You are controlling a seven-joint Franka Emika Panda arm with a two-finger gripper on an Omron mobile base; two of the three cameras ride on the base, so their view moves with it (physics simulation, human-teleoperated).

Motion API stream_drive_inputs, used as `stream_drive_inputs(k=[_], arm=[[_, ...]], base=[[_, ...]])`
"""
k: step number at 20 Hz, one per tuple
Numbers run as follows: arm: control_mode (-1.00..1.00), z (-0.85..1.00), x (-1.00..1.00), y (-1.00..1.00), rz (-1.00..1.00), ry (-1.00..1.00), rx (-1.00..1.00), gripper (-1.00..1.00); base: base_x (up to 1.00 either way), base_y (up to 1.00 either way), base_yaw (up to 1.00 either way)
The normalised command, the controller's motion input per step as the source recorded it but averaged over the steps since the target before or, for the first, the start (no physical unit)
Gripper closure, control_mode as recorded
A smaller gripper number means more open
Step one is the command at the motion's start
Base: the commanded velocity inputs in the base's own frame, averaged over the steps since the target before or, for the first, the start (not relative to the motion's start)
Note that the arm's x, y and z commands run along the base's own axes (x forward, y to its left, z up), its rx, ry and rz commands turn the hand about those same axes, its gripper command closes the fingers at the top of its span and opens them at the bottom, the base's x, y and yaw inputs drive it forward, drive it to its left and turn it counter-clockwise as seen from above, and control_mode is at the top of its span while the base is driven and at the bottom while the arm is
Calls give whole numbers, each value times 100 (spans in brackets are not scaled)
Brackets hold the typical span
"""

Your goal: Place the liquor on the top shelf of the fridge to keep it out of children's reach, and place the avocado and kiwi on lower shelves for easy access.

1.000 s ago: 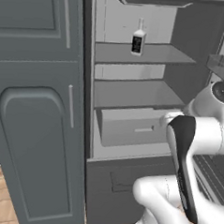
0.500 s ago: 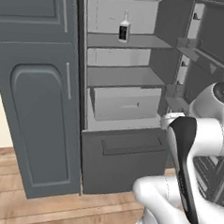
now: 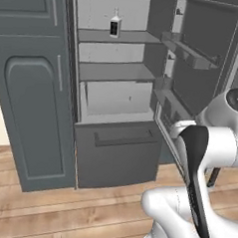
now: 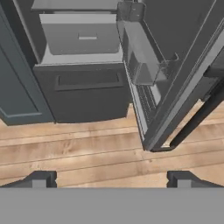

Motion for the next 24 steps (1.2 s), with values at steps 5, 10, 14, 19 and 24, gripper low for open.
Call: stream_drive_inputs(k=[5,10,14,19,24], arm=[[100,0,0,0,0,0,0,-100],[100,0,0,0,0,0,0,-100],[100,0,0,0,0,0,0,-100],[100,0,0,0,0,0,0,-100],[100,0,0,0,0,0,0,-100]], base=[[-2,-96,-6],[0,-100,-7],[8,-100,-7],[26,-100,-5],[48,-85,-1]])
